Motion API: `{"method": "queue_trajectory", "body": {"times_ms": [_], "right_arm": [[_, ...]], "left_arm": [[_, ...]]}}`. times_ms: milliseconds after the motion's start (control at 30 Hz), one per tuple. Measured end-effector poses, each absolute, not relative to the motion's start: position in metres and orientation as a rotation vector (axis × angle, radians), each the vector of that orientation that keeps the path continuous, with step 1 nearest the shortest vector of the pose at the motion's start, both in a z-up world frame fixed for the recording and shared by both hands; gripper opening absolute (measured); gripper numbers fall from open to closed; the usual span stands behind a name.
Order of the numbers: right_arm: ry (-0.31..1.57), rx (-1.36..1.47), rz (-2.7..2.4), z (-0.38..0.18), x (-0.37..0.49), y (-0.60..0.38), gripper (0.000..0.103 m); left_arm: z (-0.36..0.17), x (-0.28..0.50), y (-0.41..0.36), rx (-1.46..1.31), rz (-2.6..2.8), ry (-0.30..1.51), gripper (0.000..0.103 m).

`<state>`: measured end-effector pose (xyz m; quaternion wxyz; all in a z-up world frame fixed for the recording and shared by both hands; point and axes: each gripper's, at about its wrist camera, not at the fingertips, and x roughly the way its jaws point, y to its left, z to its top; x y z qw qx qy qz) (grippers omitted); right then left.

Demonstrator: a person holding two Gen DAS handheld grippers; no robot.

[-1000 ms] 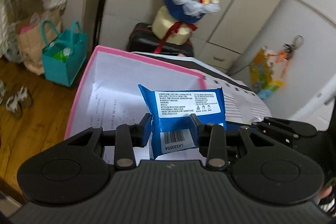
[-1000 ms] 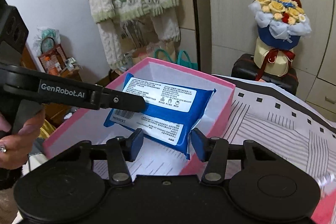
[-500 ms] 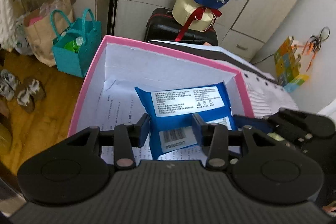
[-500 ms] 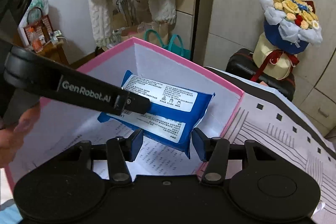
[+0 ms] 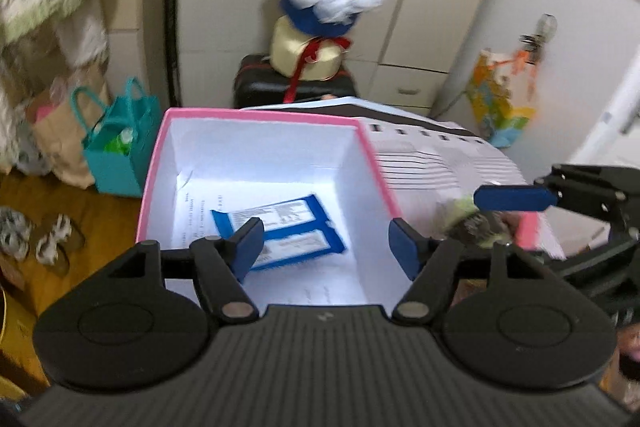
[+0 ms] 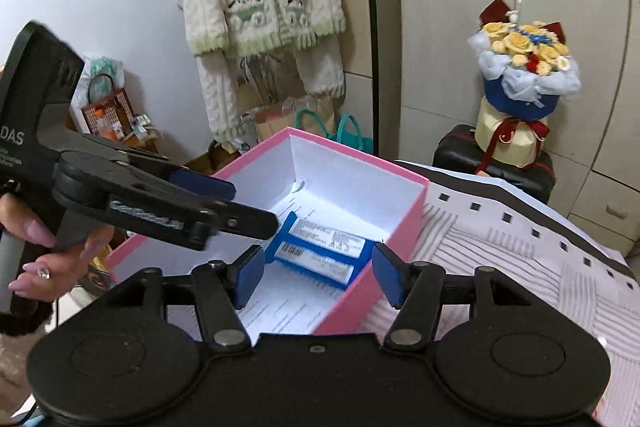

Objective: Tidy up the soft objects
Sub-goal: 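Move the left tool to the pink gift box and grasp it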

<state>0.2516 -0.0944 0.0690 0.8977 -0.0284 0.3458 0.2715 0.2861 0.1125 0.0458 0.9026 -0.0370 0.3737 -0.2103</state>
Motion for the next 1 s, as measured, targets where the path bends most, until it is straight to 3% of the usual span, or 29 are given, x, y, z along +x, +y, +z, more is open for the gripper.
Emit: {"method": "queue_trajectory", "body": {"times_ms": [133,533,1000], "right_arm": [[0.705,-0.013,0.556,0.081,0.221,-0.12,0.071],[0.725,-0.031,0.479,0.073,0.139,-0.172,0.072],[0.644,0.006,0.385,0.04,0.098,-0.239,0.074]], "left_arm": [[0.064,0.248,0.104,-0.031,-0.51,0.722,0.072],[0.079,0.159,0.072,0.069,-0.703,0.688,0.072],[0.046,0.128,0.016,0.11,-0.811,0.728,0.067]]}}
